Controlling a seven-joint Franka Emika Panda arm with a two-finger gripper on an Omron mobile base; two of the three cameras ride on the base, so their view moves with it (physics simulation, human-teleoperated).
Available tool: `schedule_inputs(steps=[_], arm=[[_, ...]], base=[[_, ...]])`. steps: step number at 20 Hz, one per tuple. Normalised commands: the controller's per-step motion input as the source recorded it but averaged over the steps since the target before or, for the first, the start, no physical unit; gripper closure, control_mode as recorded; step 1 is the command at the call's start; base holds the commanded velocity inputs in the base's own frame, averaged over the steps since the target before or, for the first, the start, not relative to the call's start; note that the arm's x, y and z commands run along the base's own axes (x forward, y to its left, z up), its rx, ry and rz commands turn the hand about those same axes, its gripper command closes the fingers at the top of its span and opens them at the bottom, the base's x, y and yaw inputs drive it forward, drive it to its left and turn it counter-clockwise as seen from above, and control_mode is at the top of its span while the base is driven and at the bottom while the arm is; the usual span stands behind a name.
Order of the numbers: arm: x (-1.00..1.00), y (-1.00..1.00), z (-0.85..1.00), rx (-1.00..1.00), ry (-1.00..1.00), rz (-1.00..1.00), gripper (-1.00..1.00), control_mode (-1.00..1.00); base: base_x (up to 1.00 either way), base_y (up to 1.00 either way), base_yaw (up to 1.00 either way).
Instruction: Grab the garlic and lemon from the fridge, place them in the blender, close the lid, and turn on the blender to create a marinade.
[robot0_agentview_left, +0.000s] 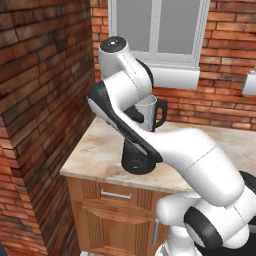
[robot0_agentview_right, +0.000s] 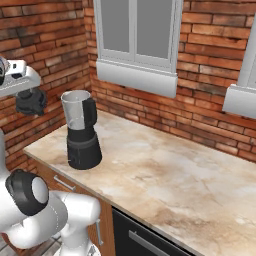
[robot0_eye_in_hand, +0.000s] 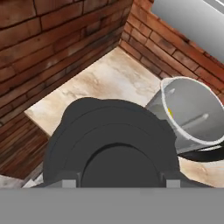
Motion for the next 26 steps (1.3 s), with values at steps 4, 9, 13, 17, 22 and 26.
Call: schedule_inputs(steps=[4, 9, 13, 17, 22, 26], arm=[[0.0, -0.57, 0.66, 0.01, -0.08, 0.0, 1.0, -1.0], [0.0, -0.67, 0.26, 0.04, -0.04, 0.0, 1.0, -1.0], [0.1, -0.71, 0.0, 0.07, 0.01, 0.0, 1.0, -1.0], [0.54, -0.38, 0.0, 0.03, 0.13, 0.08, 1.0, -1.0], [0.72, -0.23, 0.09, 0.02, 0.13, 0.13, 1.0, -1.0], [0.56, -0.16, 0.07, 0.02, 0.09, 0.06, 1.0, -1.0]], base=[[0.0, 0.0, 0.0], [0.0, 0.0, 0.0], [0.0, 0.0, 0.0], [0.0, 0.0, 0.0], [0.0, 0.0, 0.0], [0.0, 0.0, 0.0]])
